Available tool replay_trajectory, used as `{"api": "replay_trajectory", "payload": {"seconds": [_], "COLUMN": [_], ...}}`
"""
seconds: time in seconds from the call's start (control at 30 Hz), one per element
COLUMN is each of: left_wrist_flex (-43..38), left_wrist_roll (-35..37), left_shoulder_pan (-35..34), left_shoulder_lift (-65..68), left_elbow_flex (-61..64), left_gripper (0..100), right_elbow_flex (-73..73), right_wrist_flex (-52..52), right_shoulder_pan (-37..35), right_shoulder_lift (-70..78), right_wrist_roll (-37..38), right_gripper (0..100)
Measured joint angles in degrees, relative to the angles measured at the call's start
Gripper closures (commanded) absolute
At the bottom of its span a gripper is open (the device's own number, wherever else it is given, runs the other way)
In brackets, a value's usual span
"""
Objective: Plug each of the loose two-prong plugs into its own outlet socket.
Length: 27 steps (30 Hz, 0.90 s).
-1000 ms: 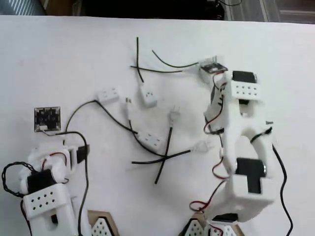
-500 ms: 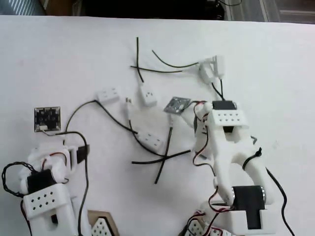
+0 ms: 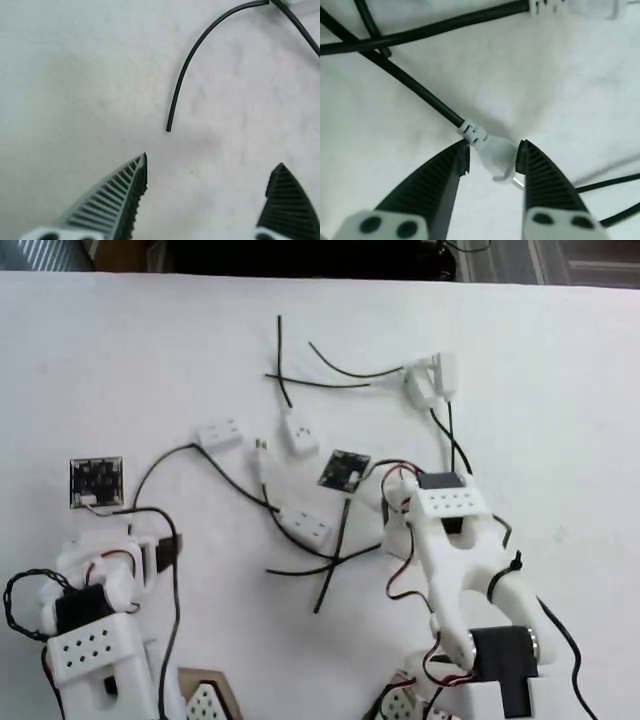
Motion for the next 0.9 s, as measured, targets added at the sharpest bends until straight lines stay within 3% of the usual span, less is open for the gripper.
{"api": "replay_trajectory", "payload": {"seconds": [0.57,0.9], "left_wrist_flex": [0.00,0.00], "left_wrist_roll": [0.00,0.00], "left_shoulder_pan": [0.00,0.00], "left_shoulder_lift": [0.00,0.00], "left_elbow_flex": [0.00,0.00], "left_gripper": [63,63], "right_elbow_flex": [-2.20,-14.59], "right_wrist_flex": [-2.55,20.40], "right_shoulder_pan": [-0.62,5.36], "right_shoulder_lift": [9.49,5.01], "right_wrist_roll": [0.09,-1.76], "right_gripper": [98.1,98.1]}}
